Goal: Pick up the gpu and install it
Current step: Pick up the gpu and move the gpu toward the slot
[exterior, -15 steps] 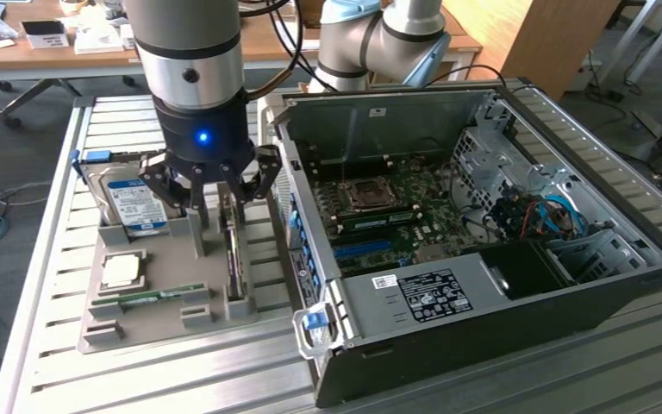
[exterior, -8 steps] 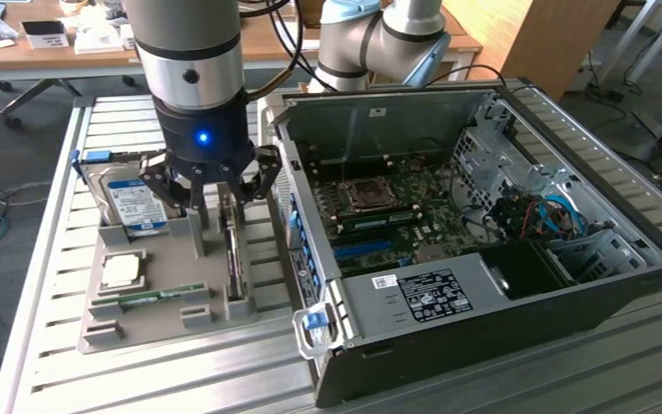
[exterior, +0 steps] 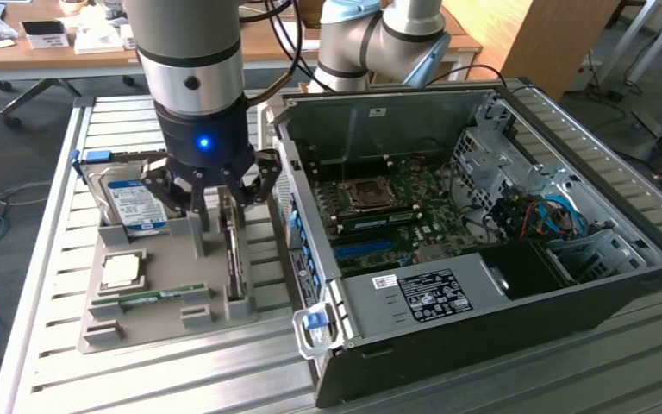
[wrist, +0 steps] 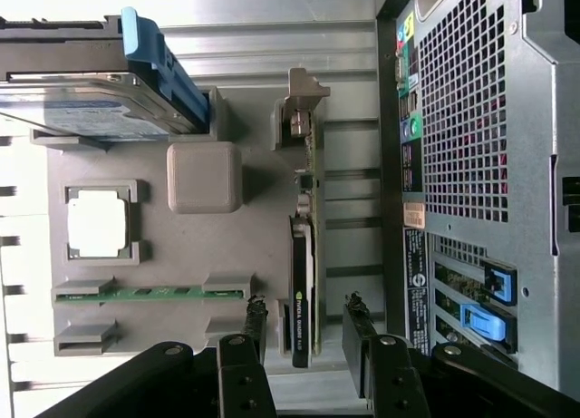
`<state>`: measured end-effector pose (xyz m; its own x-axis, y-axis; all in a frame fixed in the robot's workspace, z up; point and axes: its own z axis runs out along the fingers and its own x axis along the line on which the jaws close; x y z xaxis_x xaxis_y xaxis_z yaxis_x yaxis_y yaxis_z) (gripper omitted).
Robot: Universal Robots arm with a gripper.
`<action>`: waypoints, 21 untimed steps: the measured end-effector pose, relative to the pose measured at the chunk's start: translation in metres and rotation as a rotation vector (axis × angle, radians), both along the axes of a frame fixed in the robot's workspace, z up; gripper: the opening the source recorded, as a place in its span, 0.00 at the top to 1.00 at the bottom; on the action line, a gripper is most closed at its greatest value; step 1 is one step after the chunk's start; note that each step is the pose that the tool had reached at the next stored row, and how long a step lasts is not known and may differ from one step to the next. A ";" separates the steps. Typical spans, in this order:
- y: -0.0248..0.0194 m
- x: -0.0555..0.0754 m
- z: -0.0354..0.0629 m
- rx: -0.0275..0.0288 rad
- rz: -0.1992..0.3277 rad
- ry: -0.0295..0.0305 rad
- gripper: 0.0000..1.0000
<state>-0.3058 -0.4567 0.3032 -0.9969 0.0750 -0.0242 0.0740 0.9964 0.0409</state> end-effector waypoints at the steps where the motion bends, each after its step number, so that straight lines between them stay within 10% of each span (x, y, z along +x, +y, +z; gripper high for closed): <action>1: 0.0000 0.000 -0.0008 0.0000 0.000 0.0000 0.53; 21: 0.0000 0.000 -0.0036 0.0000 0.000 0.0000 0.53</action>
<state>-0.3058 -0.4567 0.2995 -0.9969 0.0751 -0.0242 0.0740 0.9964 0.0409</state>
